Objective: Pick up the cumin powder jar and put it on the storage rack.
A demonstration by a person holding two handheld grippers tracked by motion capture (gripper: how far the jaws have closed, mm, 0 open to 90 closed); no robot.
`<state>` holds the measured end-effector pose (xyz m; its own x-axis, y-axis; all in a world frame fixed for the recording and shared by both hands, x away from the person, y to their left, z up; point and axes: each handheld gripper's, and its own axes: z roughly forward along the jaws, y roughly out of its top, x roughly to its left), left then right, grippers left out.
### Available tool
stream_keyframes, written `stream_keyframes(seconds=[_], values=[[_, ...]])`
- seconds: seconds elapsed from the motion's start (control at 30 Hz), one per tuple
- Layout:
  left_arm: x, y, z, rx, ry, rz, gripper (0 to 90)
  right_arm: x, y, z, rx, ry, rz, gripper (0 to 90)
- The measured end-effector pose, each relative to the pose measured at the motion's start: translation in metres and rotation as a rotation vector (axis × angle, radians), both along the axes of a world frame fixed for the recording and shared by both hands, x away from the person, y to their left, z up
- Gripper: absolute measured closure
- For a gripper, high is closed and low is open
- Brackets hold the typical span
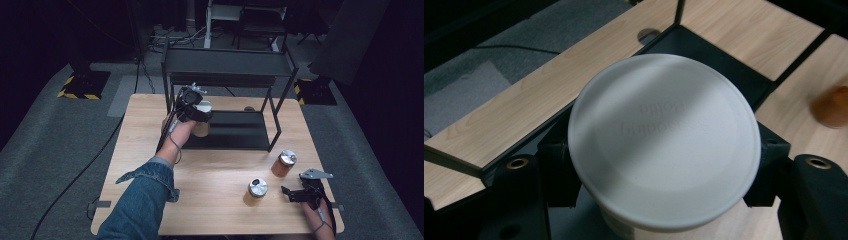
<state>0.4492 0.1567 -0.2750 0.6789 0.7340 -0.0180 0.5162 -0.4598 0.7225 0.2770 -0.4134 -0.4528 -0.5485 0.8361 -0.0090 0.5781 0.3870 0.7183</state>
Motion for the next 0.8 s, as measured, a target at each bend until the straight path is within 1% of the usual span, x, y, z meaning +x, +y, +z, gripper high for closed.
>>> stream_keyframes(seconds=[0.1,0.13,0.2,0.27,0.3,0.33,0.4,0.47,0.53,0.6,0.63,0.67,0.73,0.8], values=[[0.009,0.001,-0.009,-0.002,0.014,0.025,33.5,0.0,0.0,0.0,0.0,0.0,0.0,1.5],[0.011,0.001,-0.012,0.004,0.018,0.033,33.5,0.0,0.0,0.0,0.0,0.0,0.0,1.5],[0.014,0.001,-0.018,-0.007,0.025,0.056,33.5,0.0,0.0,0.0,0.0,0.0,0.0,1.5],[0.02,0.005,-0.022,-0.002,0.039,0.058,33.4,0.0,0.0,0.0,0.0,0.0,0.0,1.5],[0.021,0.005,-0.024,-0.008,0.044,0.065,33.4,0.0,0.0,0.0,0.0,0.0,0.0,1.5],[0.024,0.006,-0.025,0.008,0.051,0.066,33.4,0.0,0.0,0.0,0.0,0.0,0.0,1.5],[0.025,0.003,-0.029,0.021,0.051,0.08,33.4,0.0,0.0,0.0,0.0,0.0,0.0,1.5],[0.024,0.003,-0.033,0.023,0.049,0.092,33.4,0.0,0.0,0.0,0.0,0.0,0.0,1.5],[0.025,0.004,-0.037,0.02,0.06,0.112,33.4,0.0,0.0,0.0,0.0,0.0,0.0,1.5],[0.026,0.0,-0.038,0.039,0.068,0.124,33.4,0.0,0.0,0.0,0.0,0.0,0.001,1.4],[0.025,-0.004,-0.037,0.058,0.055,0.123,33.4,0.0,0.0,0.0,0.0,0.0,0.001,1.3],[0.024,-0.005,-0.037,0.059,0.052,0.123,33.4,0.0,0.0,0.0,0.0,0.0,0.001,1.3],[0.026,-0.003,-0.038,0.045,0.064,0.125,33.4,0.0,0.0,0.0,-0.001,0.0,0.001,1.3],[0.027,-0.005,-0.038,0.055,0.07,0.129,33.4,0.0,0.0,0.0,-0.001,0.0,0.001,1.3]])
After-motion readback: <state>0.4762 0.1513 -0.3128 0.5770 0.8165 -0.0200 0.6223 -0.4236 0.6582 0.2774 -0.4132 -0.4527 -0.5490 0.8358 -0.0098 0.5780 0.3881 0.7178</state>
